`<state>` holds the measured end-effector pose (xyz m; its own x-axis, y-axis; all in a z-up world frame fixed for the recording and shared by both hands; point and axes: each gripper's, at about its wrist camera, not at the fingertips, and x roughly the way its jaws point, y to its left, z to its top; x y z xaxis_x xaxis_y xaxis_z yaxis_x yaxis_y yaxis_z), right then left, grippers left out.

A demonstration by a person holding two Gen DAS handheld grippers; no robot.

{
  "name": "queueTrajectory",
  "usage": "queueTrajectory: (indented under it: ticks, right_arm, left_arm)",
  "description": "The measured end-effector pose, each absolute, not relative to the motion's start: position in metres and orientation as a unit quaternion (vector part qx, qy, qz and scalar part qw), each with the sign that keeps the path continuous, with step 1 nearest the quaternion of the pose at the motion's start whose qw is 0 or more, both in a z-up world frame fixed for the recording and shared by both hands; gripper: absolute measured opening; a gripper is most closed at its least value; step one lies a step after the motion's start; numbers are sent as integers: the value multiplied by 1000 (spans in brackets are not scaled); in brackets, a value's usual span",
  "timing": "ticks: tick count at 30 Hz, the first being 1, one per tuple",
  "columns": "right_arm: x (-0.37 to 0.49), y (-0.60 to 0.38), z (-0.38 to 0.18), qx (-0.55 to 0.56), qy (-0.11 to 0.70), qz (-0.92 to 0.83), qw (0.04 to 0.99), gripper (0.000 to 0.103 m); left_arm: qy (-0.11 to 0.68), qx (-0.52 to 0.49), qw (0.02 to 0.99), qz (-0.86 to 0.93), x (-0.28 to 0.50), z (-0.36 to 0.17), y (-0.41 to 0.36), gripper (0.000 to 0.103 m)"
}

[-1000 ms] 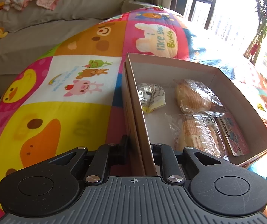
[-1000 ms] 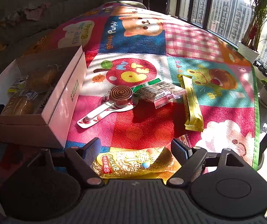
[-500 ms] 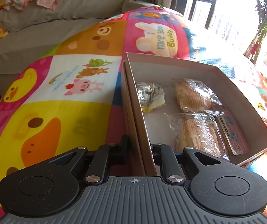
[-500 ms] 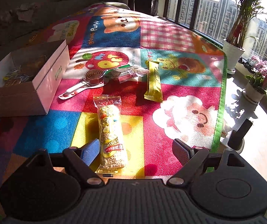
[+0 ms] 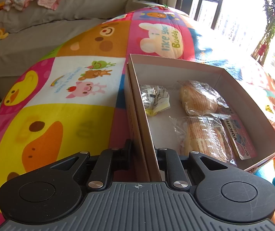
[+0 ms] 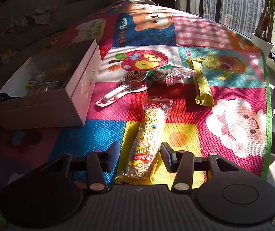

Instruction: Organize objects

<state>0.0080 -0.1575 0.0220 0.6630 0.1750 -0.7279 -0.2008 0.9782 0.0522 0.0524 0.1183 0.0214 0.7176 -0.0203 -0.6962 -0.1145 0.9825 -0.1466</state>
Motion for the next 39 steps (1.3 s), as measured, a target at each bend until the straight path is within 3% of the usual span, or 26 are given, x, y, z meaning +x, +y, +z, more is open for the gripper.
queueTrajectory:
  ticks: [6,11,16,20,26,28,31,39]
  right_arm:
    - [31,-156,21,-15,392,86,916,47]
    - [24,-149,20,-31,391,97,915,39]
    - [14,-154,28,-21,403,135,905,38]
    - [35,-178,45,-25,362,83,928,52]
    - [113,-218,35,-20,361,5,932,52]
    - [135,-226,25,-3,377,-3,926,48]
    - [143,-230,13,16,394,-3,919,24]
    - [49,-218,16,-12,398,53,916,24]
  left_arm:
    - [375,-89,922,24,52,20,119,18]
    - [375,-88,923,25,51,20,119,18]
    - [375,-88,923,25,51,20,118,18]
    - [376,-88,922,26,52,21,118,18]
    - [379,-84,921,27,52,22,116,18]
    - [379,-83,921,26,52,22,116,18]
    - [380,-82,921,27,52,22,116,18]
    - [380,-78,921,27,52,22,115,18]
